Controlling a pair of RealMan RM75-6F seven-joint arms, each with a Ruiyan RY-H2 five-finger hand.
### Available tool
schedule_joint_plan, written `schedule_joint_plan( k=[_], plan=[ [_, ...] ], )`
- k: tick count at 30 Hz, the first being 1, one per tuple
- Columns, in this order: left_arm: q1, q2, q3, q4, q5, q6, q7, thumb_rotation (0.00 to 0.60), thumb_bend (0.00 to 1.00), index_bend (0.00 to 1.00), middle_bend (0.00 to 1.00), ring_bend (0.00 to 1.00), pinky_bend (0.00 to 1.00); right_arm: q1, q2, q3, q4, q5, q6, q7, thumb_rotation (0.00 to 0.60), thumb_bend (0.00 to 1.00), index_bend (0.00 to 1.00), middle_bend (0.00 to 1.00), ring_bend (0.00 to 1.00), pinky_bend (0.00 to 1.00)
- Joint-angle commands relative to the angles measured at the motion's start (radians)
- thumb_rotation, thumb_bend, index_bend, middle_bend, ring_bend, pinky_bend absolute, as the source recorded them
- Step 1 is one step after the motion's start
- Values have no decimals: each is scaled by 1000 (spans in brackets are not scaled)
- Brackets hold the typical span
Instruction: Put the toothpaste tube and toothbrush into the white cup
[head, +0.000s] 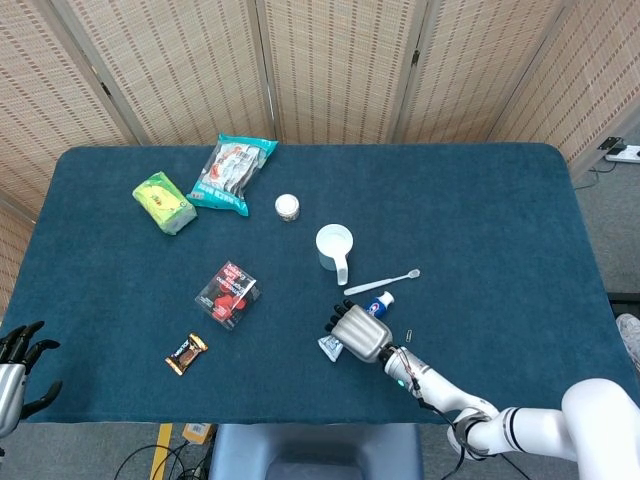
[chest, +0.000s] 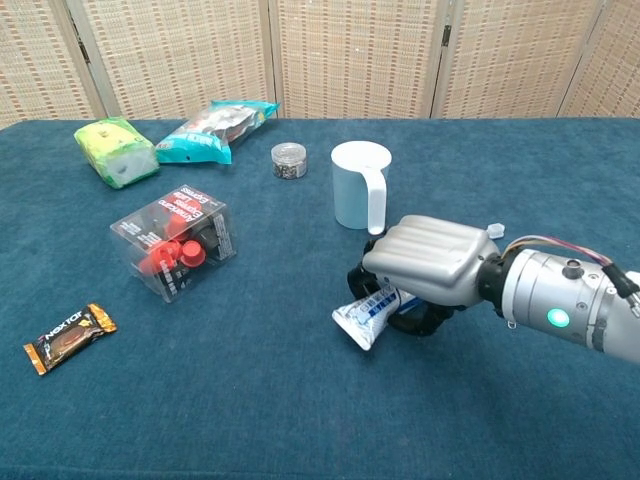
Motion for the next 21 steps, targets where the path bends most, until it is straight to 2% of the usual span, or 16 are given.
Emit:
schedule_joint_plan(
  k=[1,11,16,21],
  plan=[
    [0,1,0,-2,1,1,0,600,310,351,146,124,195,-23,45,16,-51,-62,79,108,600,401,733,495,319,331],
    [-7,-1,-2,-10,8,-3,9,600,310,350,146,125,194,-69,175,85,-230,-121,221,392,600,446,773,530,331,357],
    [-8,1,-3,-13,7,-4,12,600,310,350,146,124,194,-63,202,140,-283,-100,228,532,600,449,773,530,332,357],
    [-5,-1,-1,-10,2,-6,9,600,310,350,146,124,194,-41,213,213,-311,-34,196,666,600,449,773,530,331,357]
  ],
)
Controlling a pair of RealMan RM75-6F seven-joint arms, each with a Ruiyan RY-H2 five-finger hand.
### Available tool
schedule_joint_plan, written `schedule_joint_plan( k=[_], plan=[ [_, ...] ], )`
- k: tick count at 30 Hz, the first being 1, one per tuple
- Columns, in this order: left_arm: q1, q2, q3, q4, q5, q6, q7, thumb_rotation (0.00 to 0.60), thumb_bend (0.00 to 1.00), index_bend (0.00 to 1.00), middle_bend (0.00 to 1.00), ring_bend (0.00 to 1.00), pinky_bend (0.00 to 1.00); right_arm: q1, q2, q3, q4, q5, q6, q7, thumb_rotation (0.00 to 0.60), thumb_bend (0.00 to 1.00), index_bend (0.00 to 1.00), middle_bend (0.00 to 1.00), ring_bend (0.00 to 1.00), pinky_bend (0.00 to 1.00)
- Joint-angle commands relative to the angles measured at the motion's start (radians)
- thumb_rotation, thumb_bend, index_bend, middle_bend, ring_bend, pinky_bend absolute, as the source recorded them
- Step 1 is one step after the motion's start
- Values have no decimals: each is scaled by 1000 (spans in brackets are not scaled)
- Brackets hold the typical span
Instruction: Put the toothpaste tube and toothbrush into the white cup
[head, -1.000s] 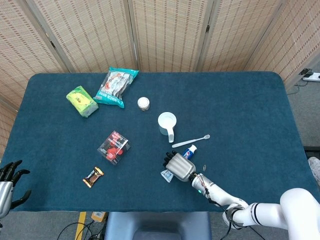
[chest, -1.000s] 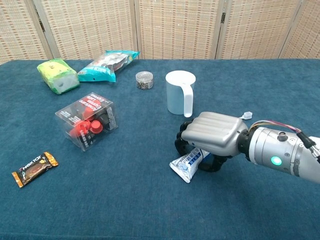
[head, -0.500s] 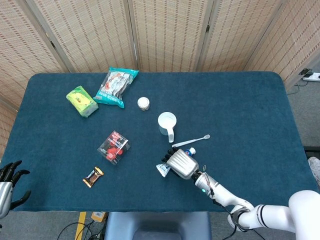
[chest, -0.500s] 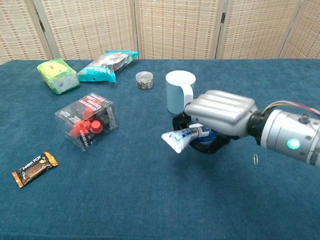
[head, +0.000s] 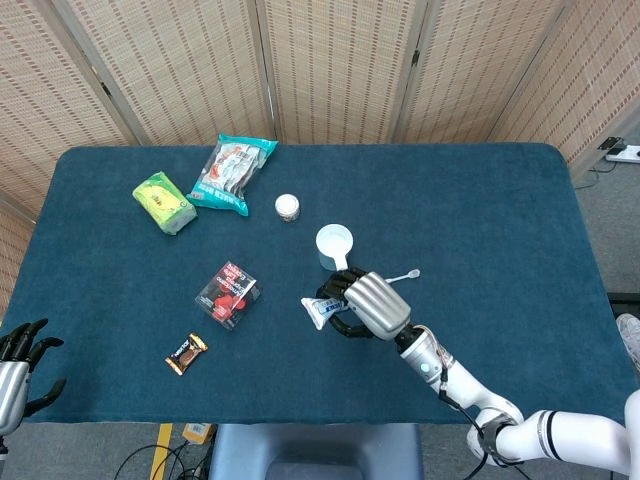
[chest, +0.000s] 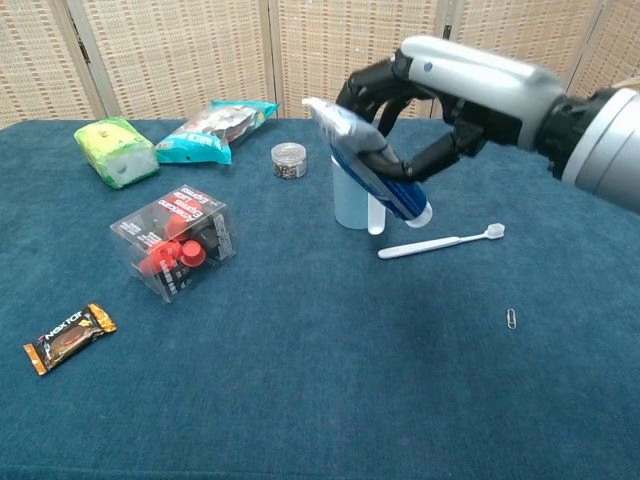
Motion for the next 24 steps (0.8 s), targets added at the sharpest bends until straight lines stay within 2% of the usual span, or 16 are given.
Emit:
schedule_joint_plan(
  k=[1,8,14,18,24],
  plan=[
    [2,-1,2,1,-3,-2,0,600,310,350,146,124,194,19,18,68,-35,57,-24,105,600,449,772,530,332,357],
    [3,1,4,-3,-1,-1,5,600,310,350,146,124,194,65,-17,172,24,146,-43,166,600,448,773,530,331,357],
    [2,3,6,-11,6,-1,10,600,310,350,146,124,194,125,-93,245,151,253,-93,193,600,440,772,531,331,357],
    [3,4,7,-10,3,-3,9,600,310,350,146,124,195,158,-139,277,230,311,-126,209,600,429,772,531,331,357],
    [5,3,7,-6,-3,-5,5,600,310,349,146,124,194,204,-193,296,348,345,-183,246,600,402,772,531,332,339]
  ],
)
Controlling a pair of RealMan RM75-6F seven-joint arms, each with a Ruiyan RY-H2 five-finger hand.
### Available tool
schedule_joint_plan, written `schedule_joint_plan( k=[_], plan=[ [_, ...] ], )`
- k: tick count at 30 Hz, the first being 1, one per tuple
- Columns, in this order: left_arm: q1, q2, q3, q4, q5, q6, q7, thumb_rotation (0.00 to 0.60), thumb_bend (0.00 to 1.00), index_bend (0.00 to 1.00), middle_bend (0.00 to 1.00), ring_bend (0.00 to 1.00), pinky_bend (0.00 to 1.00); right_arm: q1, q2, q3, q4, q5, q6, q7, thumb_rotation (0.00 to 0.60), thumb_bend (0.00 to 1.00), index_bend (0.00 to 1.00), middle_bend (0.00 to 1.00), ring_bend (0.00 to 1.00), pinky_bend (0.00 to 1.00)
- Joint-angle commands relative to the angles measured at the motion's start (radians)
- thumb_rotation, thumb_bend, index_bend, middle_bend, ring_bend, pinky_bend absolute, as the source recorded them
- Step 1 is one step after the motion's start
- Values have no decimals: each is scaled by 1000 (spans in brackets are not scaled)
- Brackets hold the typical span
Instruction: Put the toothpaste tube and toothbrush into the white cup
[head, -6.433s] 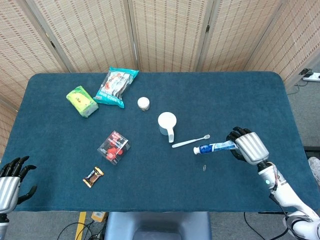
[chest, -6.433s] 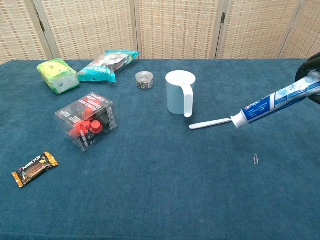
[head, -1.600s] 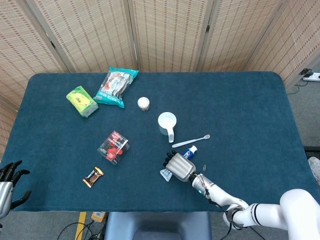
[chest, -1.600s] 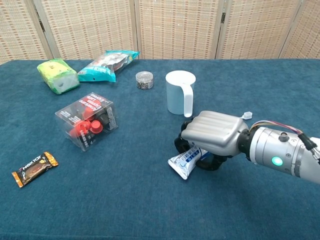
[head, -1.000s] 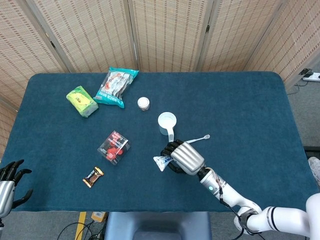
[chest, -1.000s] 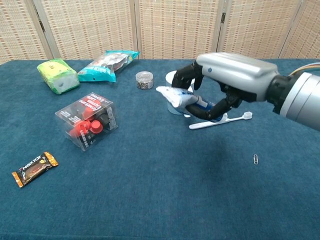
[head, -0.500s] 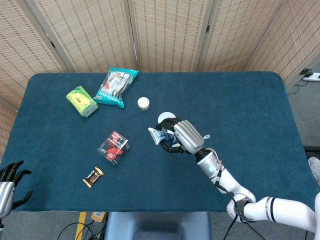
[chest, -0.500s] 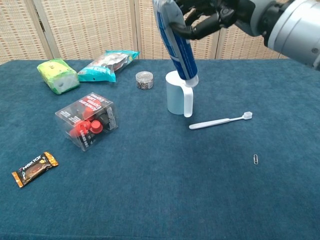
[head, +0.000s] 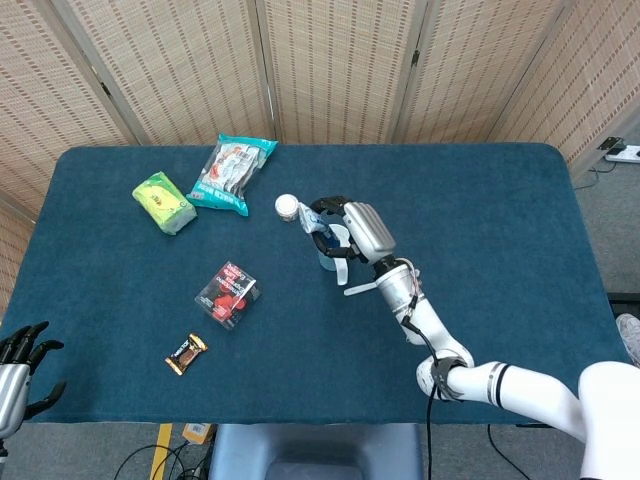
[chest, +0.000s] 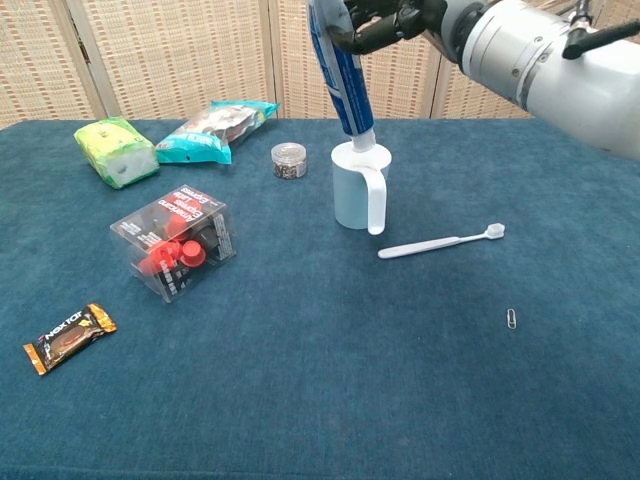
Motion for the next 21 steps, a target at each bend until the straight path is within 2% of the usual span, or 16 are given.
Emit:
schedule_joint_plan(
  k=[1,11,21],
  plan=[
    [0,-1,0,1,-2,-2,-1,600,310,349,145,124,195,33,-40,18,69,27,-43,36,600,397,772,531,332,329],
    [2,-1,-1,7,-16,-10,-5,600,310,349,146,124,195,71,-114,15,234,20,-81,102,600,376,772,532,332,310],
    [2,-5,1,11,-18,-18,-3,600,311,349,146,124,194,69,-152,9,329,14,-107,188,600,369,772,531,331,295]
  ],
)
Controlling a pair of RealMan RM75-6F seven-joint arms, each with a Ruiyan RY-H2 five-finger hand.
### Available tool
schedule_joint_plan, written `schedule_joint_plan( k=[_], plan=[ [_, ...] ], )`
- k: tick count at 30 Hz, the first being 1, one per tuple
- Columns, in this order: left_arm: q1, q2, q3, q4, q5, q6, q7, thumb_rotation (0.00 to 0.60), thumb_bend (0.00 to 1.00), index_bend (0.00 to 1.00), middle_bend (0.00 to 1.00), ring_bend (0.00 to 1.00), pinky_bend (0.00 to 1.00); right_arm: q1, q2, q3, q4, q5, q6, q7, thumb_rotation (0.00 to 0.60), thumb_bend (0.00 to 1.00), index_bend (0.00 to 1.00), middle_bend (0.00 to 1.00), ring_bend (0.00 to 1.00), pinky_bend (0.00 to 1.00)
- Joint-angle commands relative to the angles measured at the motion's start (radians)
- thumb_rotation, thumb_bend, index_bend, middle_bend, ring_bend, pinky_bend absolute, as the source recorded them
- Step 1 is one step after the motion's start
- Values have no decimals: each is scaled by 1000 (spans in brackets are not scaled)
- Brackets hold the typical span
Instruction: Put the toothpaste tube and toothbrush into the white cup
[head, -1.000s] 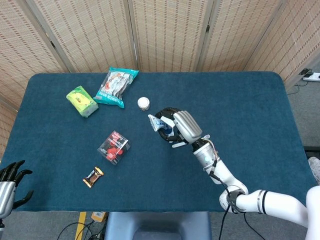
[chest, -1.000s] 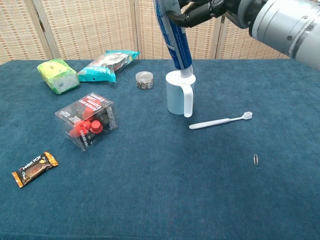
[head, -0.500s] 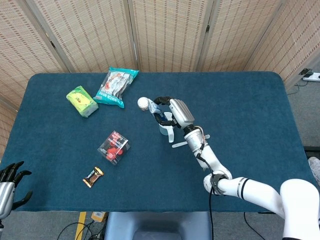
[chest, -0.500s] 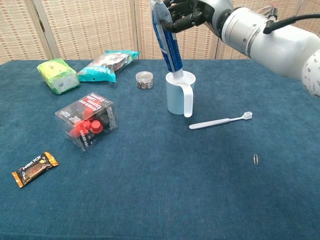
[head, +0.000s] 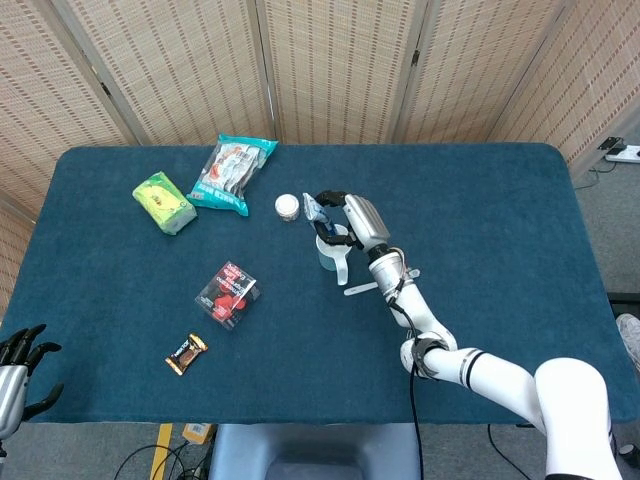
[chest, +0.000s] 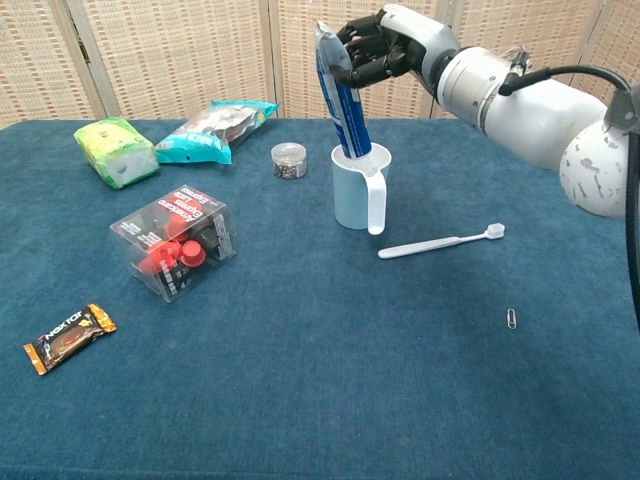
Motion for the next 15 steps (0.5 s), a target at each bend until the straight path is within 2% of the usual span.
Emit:
schedule_joint_plan(
  k=[1,8,15],
  plan=[
    [-1,-1,0,-1,1,-1,1,600,310,349,146,124,194,-2,-14,-3,22,-4,-12,36,600,368,772,531,331,286],
    [1,-1,2,1,-3,-3,4,600,310,350,145,124,195,-8,-46,-18,95,-20,-28,101,600,354,772,519,320,252],
    [0,-2,2,-2,-1,-5,8,600,310,349,145,124,195,-11,-63,-33,141,-48,-44,165,600,344,739,467,249,201]
  ],
)
